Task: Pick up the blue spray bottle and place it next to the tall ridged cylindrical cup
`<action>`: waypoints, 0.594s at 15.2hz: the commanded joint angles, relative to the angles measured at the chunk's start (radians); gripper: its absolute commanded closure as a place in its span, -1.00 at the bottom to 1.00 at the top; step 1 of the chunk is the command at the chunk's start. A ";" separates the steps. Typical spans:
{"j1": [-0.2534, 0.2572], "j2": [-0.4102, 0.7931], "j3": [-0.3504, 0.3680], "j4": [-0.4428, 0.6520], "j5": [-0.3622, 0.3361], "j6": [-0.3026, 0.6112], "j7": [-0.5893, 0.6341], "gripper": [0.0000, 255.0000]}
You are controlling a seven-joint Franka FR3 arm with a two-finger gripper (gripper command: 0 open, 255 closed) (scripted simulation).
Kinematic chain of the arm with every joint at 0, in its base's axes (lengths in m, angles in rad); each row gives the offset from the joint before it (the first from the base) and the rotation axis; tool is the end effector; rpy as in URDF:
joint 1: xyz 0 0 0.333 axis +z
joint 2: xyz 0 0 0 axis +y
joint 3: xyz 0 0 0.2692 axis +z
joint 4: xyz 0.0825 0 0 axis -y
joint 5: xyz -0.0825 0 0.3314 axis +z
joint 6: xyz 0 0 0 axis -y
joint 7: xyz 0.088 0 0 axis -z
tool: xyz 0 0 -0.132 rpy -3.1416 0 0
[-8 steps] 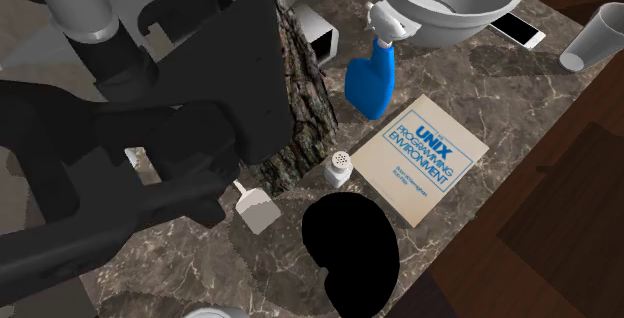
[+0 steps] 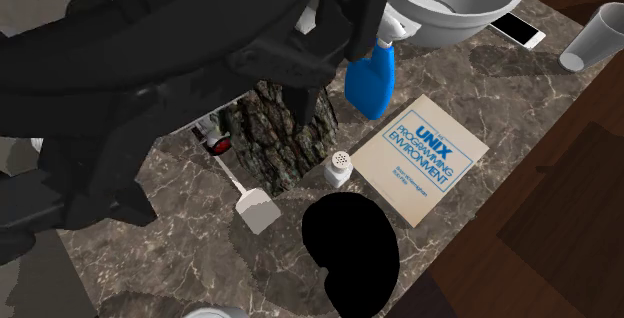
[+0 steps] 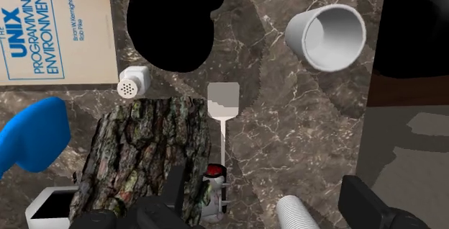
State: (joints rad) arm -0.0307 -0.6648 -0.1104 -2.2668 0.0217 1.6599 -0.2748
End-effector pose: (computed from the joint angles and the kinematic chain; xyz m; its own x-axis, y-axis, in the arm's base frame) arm 0.3252 -0.0499 0.5400 0.9857 0.1501 0.0769 0.1556 -0.9852 -0.0714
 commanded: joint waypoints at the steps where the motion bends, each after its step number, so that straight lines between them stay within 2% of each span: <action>1: -0.009 0.049 -0.029 0.008 -0.019 0.038 -0.035 -1.00; 9: -0.038 0.267 -0.140 0.079 -0.061 0.172 -0.165 -1.00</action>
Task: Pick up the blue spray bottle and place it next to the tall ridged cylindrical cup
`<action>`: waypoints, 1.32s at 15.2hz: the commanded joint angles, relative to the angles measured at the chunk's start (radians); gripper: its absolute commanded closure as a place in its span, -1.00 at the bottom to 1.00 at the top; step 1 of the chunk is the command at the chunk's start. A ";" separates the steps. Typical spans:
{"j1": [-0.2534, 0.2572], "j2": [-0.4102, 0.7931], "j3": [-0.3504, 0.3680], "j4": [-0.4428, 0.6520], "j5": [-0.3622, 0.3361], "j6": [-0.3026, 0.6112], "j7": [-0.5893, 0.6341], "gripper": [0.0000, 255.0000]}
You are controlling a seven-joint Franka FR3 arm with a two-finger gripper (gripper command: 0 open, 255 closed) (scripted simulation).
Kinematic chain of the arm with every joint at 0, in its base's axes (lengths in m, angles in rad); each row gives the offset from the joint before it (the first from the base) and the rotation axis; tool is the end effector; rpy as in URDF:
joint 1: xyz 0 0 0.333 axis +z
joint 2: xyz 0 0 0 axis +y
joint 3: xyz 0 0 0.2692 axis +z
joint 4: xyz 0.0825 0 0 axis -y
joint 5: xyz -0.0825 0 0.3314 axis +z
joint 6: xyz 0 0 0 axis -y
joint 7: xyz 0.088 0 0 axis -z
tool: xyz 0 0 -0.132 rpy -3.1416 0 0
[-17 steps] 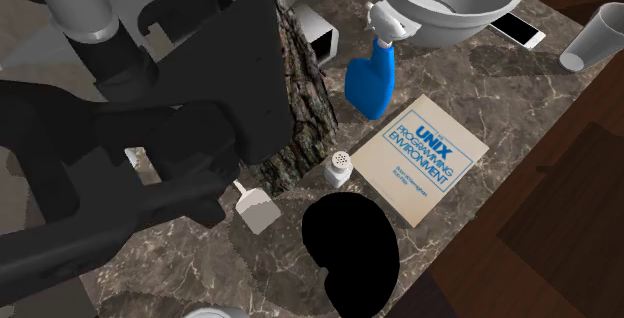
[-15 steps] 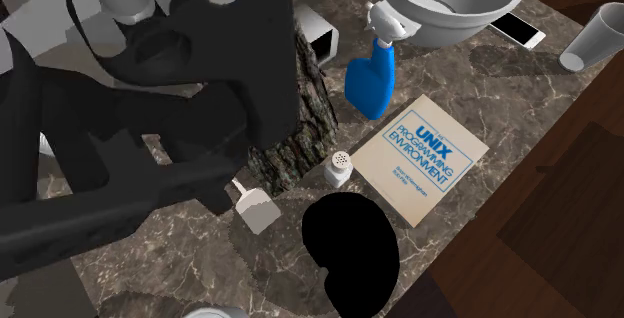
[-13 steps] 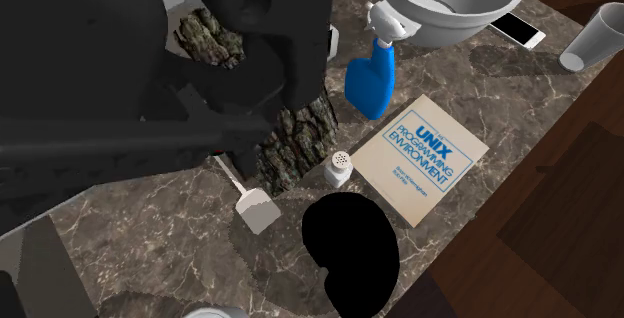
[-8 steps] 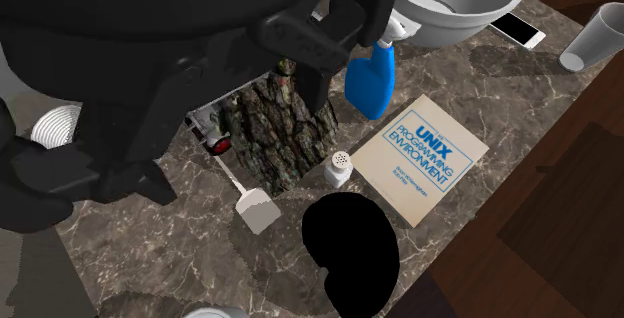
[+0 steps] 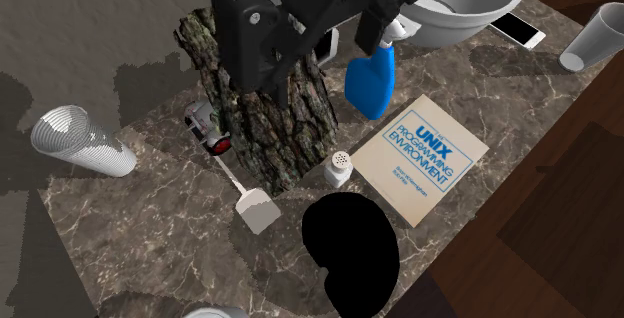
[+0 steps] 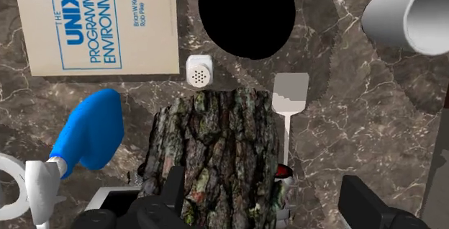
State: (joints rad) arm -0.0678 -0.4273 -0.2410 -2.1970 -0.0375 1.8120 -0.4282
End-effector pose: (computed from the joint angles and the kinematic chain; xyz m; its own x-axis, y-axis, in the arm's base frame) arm 0.3779 -0.1328 0.4939 0.9879 0.1452 0.0549 0.1477 -0.9881 -0.0435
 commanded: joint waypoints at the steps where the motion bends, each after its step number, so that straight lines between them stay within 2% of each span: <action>1: -0.004 0.060 -0.023 0.024 -0.003 0.034 -0.028 -1.00; 8: -0.028 0.290 -0.108 0.156 0.019 0.120 -0.149 -1.00; 16: -0.087 0.584 -0.169 0.381 0.104 0.164 -0.292 -1.00; 20: -0.090 0.599 -0.166 0.345 0.112 0.214 -0.298 -1.00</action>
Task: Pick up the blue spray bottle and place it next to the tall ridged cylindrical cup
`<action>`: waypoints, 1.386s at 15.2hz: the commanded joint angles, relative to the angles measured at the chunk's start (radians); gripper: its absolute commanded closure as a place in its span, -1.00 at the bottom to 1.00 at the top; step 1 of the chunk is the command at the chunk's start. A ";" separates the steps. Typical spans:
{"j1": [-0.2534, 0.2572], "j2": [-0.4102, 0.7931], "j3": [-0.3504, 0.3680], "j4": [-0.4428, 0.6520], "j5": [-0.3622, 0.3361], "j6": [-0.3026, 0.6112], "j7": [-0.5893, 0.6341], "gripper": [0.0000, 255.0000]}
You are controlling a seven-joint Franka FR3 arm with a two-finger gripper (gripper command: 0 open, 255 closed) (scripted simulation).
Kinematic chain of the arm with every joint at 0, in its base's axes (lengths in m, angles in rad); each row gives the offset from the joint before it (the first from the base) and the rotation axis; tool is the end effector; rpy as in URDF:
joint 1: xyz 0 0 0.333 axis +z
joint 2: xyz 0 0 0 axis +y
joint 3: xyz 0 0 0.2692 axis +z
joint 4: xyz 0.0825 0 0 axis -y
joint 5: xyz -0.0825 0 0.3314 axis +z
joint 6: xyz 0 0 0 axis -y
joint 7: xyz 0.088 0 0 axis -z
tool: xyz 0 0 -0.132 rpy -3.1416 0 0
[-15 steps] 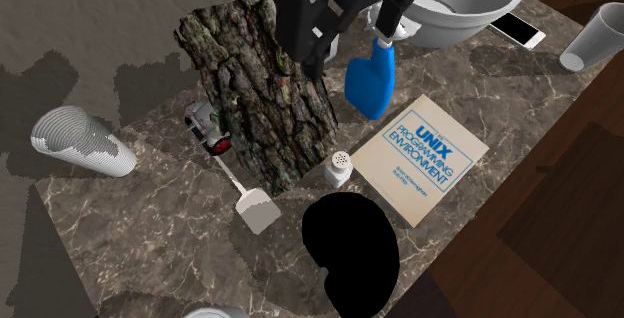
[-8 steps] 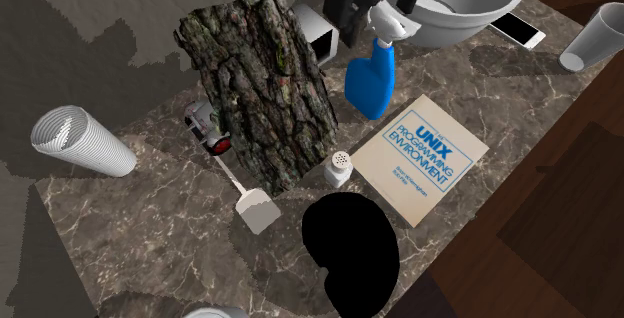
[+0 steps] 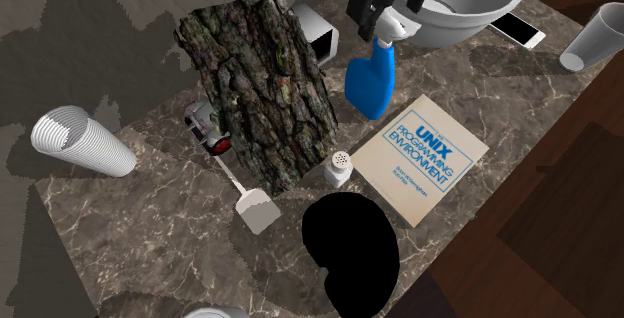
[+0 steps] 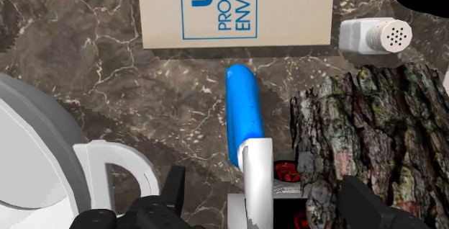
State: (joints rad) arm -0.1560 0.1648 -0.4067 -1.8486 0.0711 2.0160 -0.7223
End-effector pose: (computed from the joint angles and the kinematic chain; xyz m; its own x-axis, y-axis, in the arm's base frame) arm 0.4701 -0.2819 0.3928 0.9908 0.1346 0.0124 0.1345 -0.9909 0.0113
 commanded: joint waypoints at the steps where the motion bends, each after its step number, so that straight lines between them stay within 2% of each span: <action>1: -0.002 0.011 0.000 -0.011 0.006 0.022 -0.005 -1.00; 4: -0.003 0.024 0.002 -0.031 0.012 0.053 -0.009 -1.00; 12: -0.003 0.024 0.002 -0.031 0.012 0.053 -0.009 -1.00; 13: -0.003 0.024 0.002 -0.031 0.012 0.053 -0.009 1.00; 21: -0.003 0.024 0.002 -0.031 0.012 0.053 -0.009 1.00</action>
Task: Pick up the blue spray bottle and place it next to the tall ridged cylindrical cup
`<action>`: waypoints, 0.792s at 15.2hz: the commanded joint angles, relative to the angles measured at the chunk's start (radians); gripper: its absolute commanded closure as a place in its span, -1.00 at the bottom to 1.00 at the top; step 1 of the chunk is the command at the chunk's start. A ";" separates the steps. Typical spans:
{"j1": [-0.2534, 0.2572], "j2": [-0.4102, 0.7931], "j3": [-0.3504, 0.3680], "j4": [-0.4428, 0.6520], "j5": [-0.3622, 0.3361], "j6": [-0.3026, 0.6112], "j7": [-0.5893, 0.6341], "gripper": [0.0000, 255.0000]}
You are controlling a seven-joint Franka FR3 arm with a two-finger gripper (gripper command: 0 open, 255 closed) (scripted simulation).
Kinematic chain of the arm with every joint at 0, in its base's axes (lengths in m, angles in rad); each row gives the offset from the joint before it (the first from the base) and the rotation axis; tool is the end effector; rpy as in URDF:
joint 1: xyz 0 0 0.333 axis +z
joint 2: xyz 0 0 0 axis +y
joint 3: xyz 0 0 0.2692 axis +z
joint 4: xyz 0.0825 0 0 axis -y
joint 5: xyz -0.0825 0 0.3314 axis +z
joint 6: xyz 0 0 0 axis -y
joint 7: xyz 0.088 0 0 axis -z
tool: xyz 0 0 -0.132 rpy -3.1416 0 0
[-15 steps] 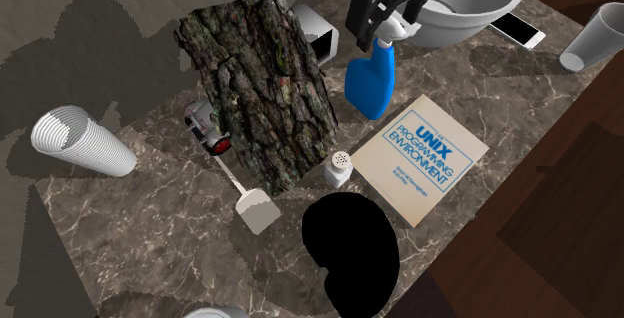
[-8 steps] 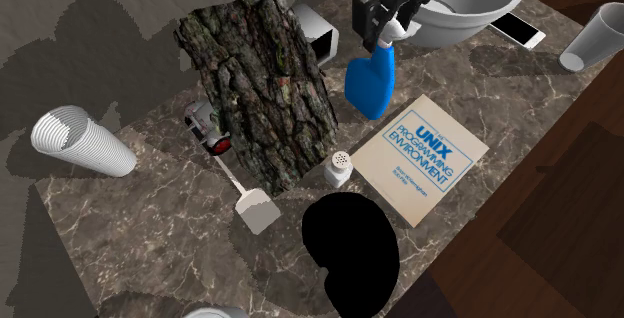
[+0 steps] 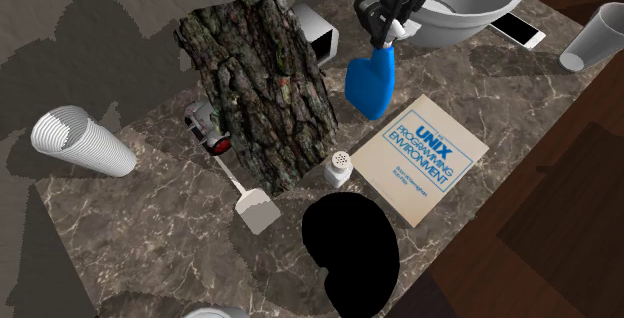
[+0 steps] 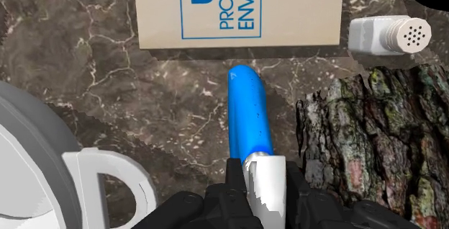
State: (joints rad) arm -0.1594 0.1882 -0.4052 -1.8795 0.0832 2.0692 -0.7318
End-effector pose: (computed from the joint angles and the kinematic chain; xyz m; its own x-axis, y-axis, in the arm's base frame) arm 0.4712 -0.2835 0.3726 0.9908 0.1347 0.0132 0.1346 -0.9908 0.0120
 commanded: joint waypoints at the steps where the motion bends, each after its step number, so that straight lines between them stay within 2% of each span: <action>1: 0.000 0.000 0.000 -0.001 0.000 0.000 0.000 1.00; 12: 0.003 -0.039 -0.004 0.101 -0.021 -0.137 0.014 1.00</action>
State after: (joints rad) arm -0.1564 0.1502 -0.4093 -1.7935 0.0633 1.9483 -0.7189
